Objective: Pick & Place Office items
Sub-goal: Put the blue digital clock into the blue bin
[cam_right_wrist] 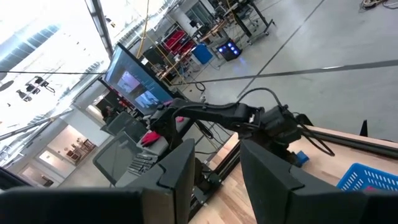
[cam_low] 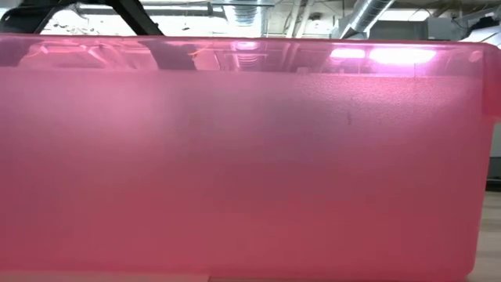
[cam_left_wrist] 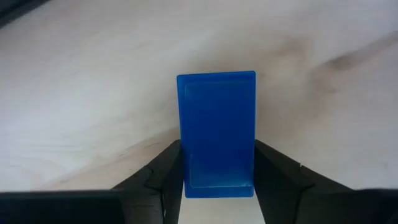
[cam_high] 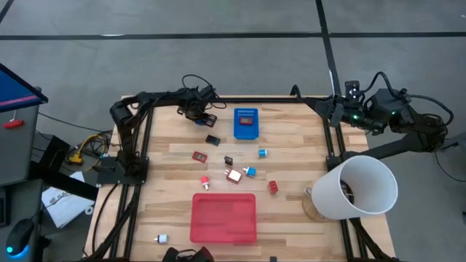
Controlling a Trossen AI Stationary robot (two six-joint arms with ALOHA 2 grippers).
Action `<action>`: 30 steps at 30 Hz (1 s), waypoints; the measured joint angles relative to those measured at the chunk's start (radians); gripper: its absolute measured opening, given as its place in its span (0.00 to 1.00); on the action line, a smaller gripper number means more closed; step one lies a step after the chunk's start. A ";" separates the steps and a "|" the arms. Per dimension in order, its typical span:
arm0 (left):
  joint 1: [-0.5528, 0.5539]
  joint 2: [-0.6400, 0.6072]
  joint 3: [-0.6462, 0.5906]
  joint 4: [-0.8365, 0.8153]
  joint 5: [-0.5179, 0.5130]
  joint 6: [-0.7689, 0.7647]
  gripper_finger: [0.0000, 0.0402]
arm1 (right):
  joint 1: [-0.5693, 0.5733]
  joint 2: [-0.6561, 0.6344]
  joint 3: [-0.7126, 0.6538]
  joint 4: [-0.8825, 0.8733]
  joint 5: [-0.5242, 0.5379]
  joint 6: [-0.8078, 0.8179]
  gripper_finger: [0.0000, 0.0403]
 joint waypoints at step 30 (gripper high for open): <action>-0.300 0.246 0.649 -0.145 0.024 0.875 0.36 | 0.012 0.002 0.000 -0.009 0.026 -0.017 0.30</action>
